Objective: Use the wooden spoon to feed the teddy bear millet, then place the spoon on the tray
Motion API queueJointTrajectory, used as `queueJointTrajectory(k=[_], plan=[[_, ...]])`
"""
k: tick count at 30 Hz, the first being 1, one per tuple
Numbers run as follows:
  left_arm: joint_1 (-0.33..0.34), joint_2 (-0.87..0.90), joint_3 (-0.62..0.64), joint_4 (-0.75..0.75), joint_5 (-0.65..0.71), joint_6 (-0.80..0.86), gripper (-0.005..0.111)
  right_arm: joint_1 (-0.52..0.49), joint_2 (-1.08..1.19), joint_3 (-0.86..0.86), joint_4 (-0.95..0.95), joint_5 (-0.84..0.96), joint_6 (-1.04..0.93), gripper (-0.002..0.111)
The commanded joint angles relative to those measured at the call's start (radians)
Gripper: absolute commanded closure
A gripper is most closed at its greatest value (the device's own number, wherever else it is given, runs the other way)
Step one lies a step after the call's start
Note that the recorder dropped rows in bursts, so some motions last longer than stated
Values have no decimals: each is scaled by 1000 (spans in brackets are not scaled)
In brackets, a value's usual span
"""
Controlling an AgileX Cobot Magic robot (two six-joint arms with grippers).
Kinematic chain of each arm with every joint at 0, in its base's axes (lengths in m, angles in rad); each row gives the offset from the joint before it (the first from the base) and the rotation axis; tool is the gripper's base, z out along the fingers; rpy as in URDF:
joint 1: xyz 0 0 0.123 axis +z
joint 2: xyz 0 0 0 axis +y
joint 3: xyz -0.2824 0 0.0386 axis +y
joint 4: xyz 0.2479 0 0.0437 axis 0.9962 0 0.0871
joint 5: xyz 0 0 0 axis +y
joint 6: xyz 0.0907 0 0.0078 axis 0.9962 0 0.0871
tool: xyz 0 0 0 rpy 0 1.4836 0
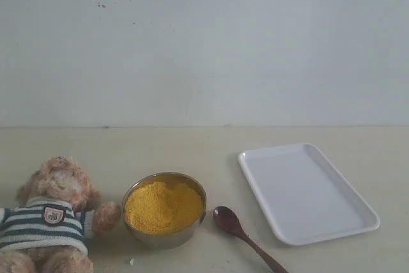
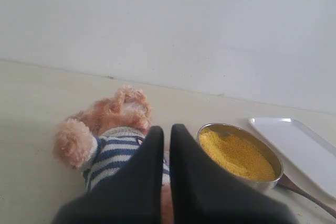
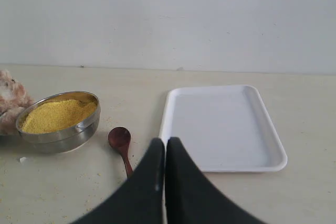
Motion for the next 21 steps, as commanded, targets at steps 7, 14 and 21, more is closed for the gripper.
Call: queueJointTrajectory(k=[7, 14, 21], plan=[[-3, -4, 3, 4, -16, -5, 103, -2, -4, -1, -2, -8, -7, 108], [-3, -4, 3, 4, -16, -5, 103, -2, -4, -1, -2, -8, -7, 108], [-3, -4, 3, -64, -16, -22, 103, -2, -4, -1, -2, -8, -7, 108]])
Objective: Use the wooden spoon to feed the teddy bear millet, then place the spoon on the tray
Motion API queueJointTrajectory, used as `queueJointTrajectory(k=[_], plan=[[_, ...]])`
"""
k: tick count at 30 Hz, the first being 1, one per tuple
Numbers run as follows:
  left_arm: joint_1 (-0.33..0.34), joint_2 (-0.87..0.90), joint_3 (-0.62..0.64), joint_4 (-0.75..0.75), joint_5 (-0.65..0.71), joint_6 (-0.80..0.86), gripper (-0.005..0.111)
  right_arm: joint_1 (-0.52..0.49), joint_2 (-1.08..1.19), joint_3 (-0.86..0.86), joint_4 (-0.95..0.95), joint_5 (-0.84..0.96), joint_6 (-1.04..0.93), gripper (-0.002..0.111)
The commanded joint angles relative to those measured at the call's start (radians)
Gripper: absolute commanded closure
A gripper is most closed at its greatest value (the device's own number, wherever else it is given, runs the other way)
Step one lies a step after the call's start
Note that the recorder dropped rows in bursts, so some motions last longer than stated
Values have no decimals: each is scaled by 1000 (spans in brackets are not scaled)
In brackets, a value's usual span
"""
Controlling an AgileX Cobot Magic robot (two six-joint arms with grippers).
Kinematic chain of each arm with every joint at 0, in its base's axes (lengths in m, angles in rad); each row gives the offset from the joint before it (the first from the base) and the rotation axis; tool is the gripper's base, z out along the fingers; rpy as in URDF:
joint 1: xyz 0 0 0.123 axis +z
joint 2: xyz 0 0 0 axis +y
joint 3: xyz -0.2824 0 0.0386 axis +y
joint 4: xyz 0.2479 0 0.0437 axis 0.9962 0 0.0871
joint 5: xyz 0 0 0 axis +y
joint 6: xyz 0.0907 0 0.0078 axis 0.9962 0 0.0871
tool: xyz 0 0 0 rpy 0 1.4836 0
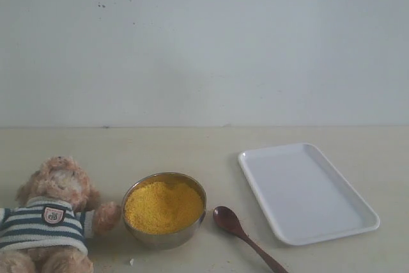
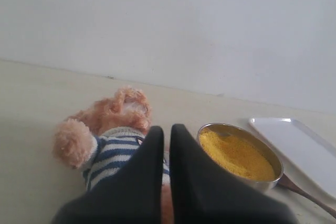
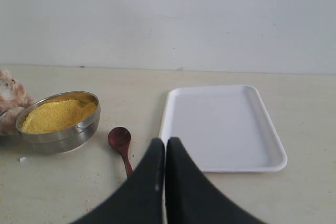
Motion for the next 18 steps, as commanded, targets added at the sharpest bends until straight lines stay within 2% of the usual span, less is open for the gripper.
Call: queueJointTrajectory(k=[1, 7, 13, 18], plan=[[-3, -4, 3, -115, -16, -25, 103, -2, -4, -1, -2, -8, -7, 108], [-3, -4, 3, -367, -24, -28, 103, -2, -4, -1, -2, -8, -7, 108], [-3, -4, -3, -753, 23, -64, 103, -2, -4, -1, -2, -8, -7, 108], [-3, -4, -13, -820, 77, -64, 103, -2, -4, -1, -2, -8, -7, 108]])
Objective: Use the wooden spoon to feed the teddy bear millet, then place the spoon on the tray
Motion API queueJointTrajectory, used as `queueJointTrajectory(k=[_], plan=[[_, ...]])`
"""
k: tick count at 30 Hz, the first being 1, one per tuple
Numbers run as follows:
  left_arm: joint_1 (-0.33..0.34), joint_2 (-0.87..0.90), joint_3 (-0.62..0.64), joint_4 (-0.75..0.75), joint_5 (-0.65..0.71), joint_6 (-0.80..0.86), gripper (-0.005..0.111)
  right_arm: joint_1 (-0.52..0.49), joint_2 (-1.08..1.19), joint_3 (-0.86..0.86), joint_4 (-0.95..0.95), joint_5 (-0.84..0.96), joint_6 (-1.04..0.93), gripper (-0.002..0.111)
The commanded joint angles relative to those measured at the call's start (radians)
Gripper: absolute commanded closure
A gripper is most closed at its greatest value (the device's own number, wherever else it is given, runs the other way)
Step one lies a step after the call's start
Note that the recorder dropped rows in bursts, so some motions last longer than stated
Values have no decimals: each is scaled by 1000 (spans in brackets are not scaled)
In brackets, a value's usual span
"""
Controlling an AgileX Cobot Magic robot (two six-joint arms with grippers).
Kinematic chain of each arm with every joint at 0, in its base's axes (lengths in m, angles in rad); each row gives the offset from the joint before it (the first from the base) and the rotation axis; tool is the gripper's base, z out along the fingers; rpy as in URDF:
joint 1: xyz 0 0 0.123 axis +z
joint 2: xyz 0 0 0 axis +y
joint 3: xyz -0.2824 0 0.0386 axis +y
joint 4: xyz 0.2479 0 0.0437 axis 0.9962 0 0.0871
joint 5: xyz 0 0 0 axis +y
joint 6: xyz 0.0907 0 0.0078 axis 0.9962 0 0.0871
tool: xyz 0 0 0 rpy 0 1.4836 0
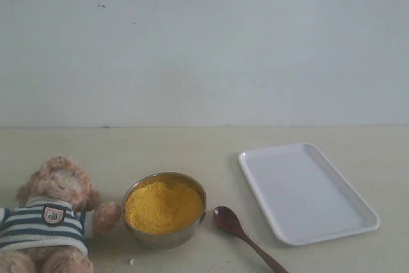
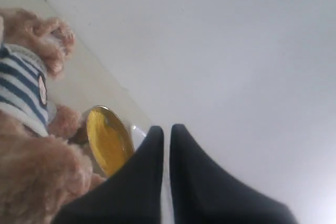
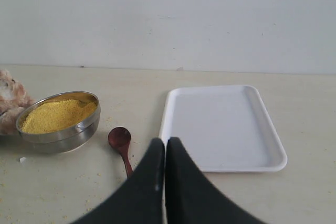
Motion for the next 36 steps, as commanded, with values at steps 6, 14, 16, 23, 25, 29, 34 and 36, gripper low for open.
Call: queueJointTrajectory(k=[6, 14, 16, 23, 25, 29, 34, 36], plan=[[-3, -3, -57, -92, 155, 20, 103, -2, -4, -1, -2, -8, -7, 108], [-3, -3, -149, -88, 241, 159, 103, -2, -4, -1, -2, -8, -7, 108], [-3, 24, -149, -83, 256, 172, 103, -2, -4, -1, -2, -8, -7, 108], [-3, 38, -149, -76, 228, 215, 36, -2, -4, -1, -2, -8, -7, 108], [-3, 38, -149, -76, 206, 215, 29, -2, -4, -1, -2, -8, -7, 108], [-3, 78, -166, -72, 155, 210, 30, -2, -4, -1, -2, -8, -7, 108], [-3, 283, -226, 71, 176, 172, 30, -2, -4, -1, -2, -8, -7, 108], [-3, 399, -278, 162, 193, 172, 30, -2, -4, -1, -2, -8, -7, 108]])
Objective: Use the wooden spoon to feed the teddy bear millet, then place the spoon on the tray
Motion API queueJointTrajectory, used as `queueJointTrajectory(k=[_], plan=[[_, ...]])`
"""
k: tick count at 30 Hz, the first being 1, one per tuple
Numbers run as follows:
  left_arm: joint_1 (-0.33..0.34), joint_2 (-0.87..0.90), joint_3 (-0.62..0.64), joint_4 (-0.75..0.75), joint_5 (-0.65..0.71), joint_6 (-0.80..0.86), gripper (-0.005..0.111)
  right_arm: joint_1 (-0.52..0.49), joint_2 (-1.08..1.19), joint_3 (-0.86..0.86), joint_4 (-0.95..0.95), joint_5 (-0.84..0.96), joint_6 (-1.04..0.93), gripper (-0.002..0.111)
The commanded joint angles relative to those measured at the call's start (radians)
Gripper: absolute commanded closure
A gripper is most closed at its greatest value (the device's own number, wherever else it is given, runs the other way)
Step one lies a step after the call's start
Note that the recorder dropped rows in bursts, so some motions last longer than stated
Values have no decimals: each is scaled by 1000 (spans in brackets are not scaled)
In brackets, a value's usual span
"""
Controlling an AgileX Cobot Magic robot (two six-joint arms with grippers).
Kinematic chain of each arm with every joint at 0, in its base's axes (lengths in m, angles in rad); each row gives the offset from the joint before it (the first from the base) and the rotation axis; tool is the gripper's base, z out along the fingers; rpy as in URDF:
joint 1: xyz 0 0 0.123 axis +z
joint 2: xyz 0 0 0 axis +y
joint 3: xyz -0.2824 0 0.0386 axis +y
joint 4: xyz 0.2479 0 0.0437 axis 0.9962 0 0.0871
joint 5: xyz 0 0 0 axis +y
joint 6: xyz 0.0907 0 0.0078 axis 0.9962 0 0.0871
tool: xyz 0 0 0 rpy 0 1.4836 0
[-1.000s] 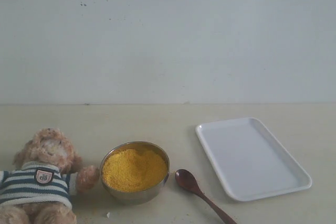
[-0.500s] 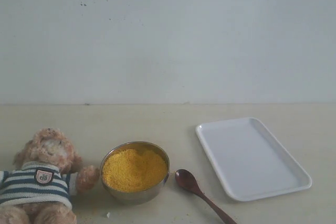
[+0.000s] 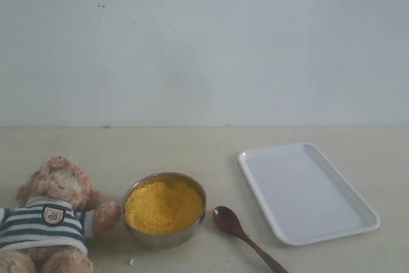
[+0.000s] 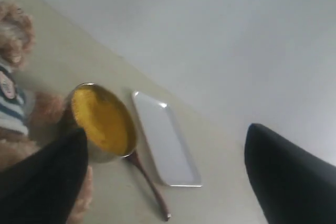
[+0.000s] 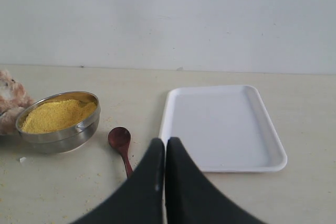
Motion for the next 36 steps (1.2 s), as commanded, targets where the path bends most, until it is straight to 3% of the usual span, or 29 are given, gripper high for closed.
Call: queueJointTrajectory(k=[1, 8, 13, 19, 22, 29, 36], plan=[[-3, 227, -106, 194, 35, -25, 30, -2, -4, -1, -2, -8, -7, 108], [3, 639, -396, 773, 248, -324, 30, -2, -4, -1, -2, -8, -7, 108], [57, 764, -460, 813, 320, -267, 30, -2, -4, -1, -2, -8, -7, 108], [203, 780, -458, 880, 375, -216, 30, -2, -4, -1, -2, -8, -7, 108], [246, 780, -417, 818, 375, -149, 30, -2, -4, -1, -2, -8, -7, 108], [286, 790, -282, 430, 223, 186, 34, -2, -4, -1, -2, -8, -7, 108], [360, 897, -255, 193, 209, 457, 34, -2, -4, -1, -2, -8, -7, 108]])
